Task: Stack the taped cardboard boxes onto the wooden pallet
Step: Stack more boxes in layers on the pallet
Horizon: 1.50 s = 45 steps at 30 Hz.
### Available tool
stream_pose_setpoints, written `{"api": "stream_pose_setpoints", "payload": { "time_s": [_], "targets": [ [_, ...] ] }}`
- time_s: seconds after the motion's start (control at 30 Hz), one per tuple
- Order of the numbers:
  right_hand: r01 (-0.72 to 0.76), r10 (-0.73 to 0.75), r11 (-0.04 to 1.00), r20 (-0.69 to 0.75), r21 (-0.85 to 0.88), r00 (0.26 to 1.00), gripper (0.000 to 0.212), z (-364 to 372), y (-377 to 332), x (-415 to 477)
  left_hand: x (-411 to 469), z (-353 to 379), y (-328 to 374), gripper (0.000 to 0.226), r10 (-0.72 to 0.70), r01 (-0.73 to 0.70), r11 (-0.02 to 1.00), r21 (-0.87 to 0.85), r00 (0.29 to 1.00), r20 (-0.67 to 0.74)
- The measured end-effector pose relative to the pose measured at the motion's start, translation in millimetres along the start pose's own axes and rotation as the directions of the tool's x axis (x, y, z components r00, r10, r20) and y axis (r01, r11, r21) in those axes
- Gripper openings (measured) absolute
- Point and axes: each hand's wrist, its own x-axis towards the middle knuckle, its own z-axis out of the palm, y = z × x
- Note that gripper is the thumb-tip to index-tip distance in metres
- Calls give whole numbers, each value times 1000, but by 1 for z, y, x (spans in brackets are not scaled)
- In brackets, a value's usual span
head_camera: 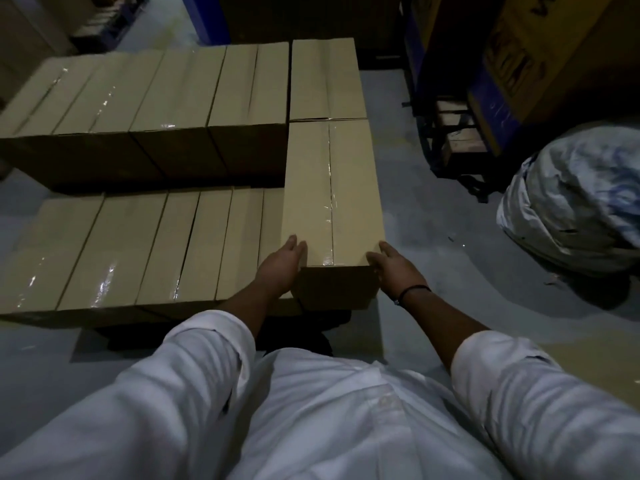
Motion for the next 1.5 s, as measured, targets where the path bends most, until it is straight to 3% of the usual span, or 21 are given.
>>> {"api": "stream_pose_setpoints", "payload": {
  "time_s": [0.7,0.93,1.33,1.5],
  "targets": [
    [10,-13,999,-86,-34,996,38,-8,6,14,8,-4,7,68,-13,12,999,-30,999,-45],
    [-11,12,1000,-71,7,997,45,-5,8,17,10,-1,3,67,-4,3,1000,-28,999,-51],
    [-37,38,999,-92,11,995,29,-14,-6,13,9,-13,7,64,-25,25,999,-42,1000,-9],
    [-92,97,994,-84,65,992,36,-32,-21,-4,-7,-29,12,60,0,1,999,-45,1000,14]
  ]
}}
